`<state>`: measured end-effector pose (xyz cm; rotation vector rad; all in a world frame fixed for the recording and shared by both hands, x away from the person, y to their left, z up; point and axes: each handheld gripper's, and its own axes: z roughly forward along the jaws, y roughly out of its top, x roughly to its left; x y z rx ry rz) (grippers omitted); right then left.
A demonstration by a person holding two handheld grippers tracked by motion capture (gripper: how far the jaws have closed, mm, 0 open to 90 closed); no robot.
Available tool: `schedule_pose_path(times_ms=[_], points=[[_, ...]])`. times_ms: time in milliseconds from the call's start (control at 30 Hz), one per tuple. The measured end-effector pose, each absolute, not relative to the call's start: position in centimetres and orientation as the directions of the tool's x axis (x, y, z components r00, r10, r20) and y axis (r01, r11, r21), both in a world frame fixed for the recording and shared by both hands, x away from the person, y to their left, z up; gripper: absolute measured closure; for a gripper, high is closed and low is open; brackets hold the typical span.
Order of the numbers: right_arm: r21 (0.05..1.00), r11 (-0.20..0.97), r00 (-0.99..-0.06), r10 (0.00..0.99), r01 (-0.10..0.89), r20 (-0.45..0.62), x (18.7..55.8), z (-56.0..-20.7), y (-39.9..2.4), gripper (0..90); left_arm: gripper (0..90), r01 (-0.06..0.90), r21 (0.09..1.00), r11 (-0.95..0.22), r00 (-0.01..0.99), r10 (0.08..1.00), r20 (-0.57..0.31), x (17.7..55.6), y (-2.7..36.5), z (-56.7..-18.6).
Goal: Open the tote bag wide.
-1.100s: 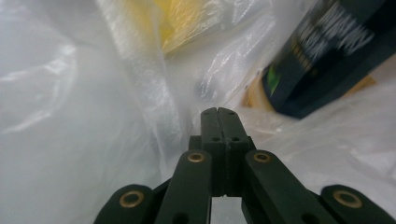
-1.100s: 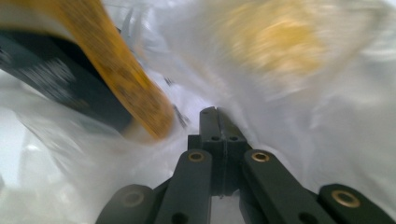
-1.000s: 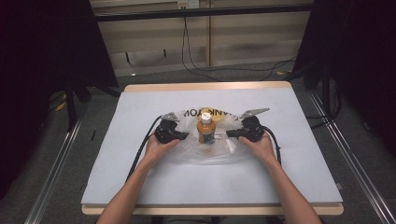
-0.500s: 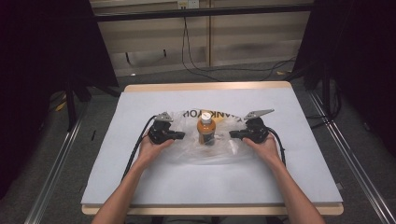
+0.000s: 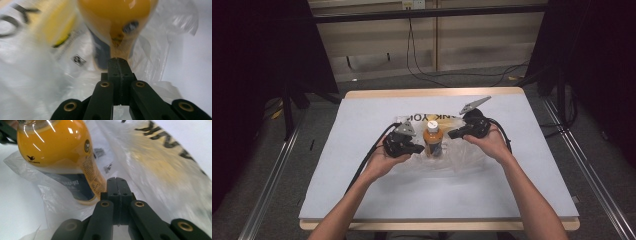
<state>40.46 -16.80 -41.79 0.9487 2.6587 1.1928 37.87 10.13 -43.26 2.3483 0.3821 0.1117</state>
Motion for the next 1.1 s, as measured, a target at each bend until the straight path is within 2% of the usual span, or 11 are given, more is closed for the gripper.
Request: schedule_pose_path(times_ms=[100, 200, 300, 467, 567, 733, 967, 1100], points=[[0.619, 0.581, -0.819, 0.541, 0.528, 0.191, 42.1, -42.0, -15.2, 90.0, 90.0, 0.225, 0.668, -0.709, 0.961, 0.275, -0.031, 37.3, 9.1, -44.5], [0.535, 0.615, -0.799, 0.559, 0.580, 0.223, 43.6, -43.1, -14.1, 90.0, 90.0, 0.206, 0.660, -0.723, 0.968, 0.250, -0.028, 36.6, 8.8, -45.3], [0.493, 0.636, -0.796, 0.554, 0.593, 0.242, 44.8, -44.2, -13.7, 90.0, 90.0, 0.202, 0.648, -0.734, 0.969, 0.247, -0.022, 36.3, 8.6, -45.8], [0.368, 0.690, -0.781, 0.565, 0.624, 0.265, 47.2, -46.2, -12.8, 90.0, 90.0, 0.170, 0.585, -0.793, 0.978, 0.210, 0.001, 35.2, 7.7, -46.7], [0.357, 0.685, -0.772, 0.568, 0.635, 0.285, 48.0, -46.3, -12.6, 90.0, 90.0, 0.155, 0.562, -0.813, 0.983, 0.185, -0.005, 34.4, 7.5, -46.4], [0.327, 0.687, -0.759, 0.619, 0.648, 0.204, 49.4, -45.9, -11.9, 90.0, 90.0, 0.110, 0.528, -0.842, 0.992, 0.125, -0.007, 32.1, 7.5, -46.0], [0.320, 0.670, -0.738, 0.648, 0.669, 0.187, 50.7, -45.9, -11.5, 90.0, 90.0, 0.071, 0.510, -0.857, 0.997, 0.082, 0.000, 30.0, 7.8, -45.9], [0.330, 0.659, -0.722, 0.682, 0.676, 0.116, 51.8, -45.9, -11.5, 90.0, 90.0, 0.068, 0.494, -0.867, 0.997, 0.070, -0.014, 29.5, 7.7, -45.7]])
